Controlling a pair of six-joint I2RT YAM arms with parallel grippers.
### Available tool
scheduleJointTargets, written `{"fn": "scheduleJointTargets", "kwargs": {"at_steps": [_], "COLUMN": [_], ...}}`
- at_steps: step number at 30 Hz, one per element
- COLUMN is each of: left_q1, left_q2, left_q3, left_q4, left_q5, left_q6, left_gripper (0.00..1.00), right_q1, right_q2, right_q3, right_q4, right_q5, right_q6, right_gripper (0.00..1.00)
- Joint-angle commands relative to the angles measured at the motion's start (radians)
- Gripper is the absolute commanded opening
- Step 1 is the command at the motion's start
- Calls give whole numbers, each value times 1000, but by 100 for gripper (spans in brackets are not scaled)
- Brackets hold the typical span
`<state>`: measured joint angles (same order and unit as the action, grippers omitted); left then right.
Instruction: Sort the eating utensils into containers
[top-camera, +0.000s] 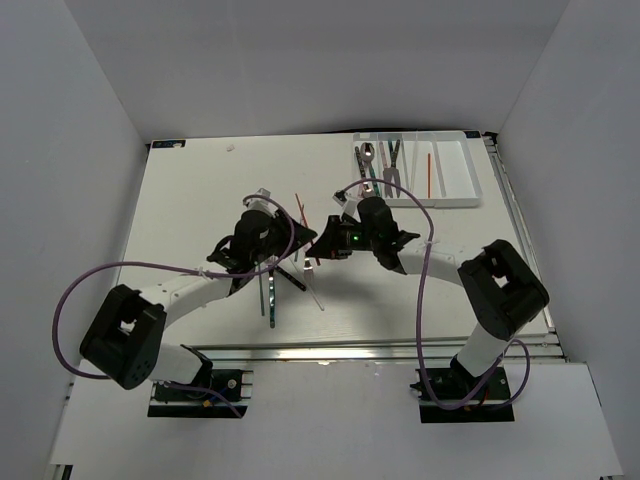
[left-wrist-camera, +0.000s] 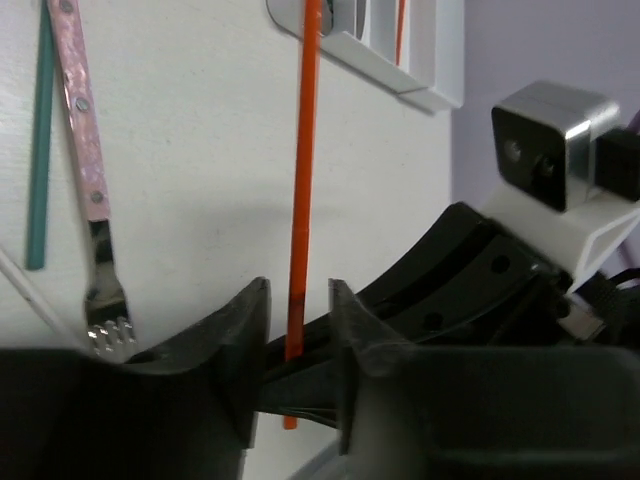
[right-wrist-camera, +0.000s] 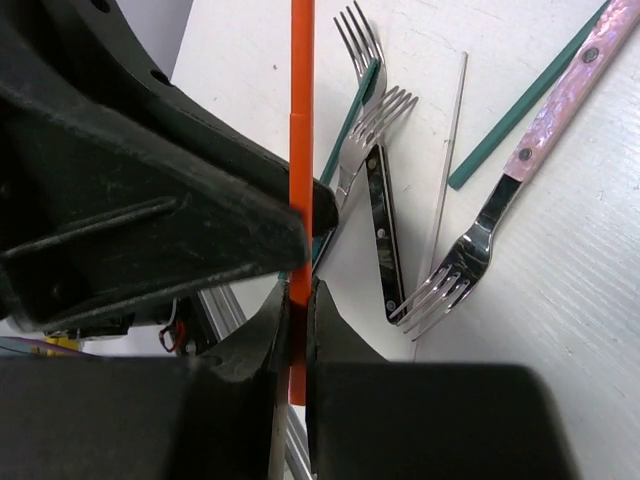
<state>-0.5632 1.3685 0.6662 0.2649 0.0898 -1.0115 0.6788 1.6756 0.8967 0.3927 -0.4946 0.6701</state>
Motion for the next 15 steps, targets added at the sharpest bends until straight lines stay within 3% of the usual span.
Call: {"fn": "scheduleJointTargets", "kwargs": {"at_steps": [1,2,3,4,7,10,15], "left_q1": [-4,-4,-4,-4,-4,-4,-4], "left_q2": [-38,-39,-57,-69,-111,-132,-161], "left_q3": [125,163,202,237,340,378,333], "left_q4": [-175,-246,-332,-471,-671,-783,-814], "left_q5": [-74,-74,-202,-272,-511,-631,-616], "left_q6": [104,131,157,178,254,300,355], "left_gripper": [64,82,98,98,98,98,98], "right_q1": [-39,-39,-77,-97,-212,-332,-490], "right_q2": [-4,-8,-11,-17,-2,91,263], "right_q3": [47,47,50,57,120,263,537], "right_q4": [-24,-49,-79,-119,-305,-493,-649], "right_q5": [65,83,106,135,307,460,602], "right_q6": [-29,-43,-59,-81,-179,-291,-368], "right_gripper": [0,0,0,0,0,0,0]}}
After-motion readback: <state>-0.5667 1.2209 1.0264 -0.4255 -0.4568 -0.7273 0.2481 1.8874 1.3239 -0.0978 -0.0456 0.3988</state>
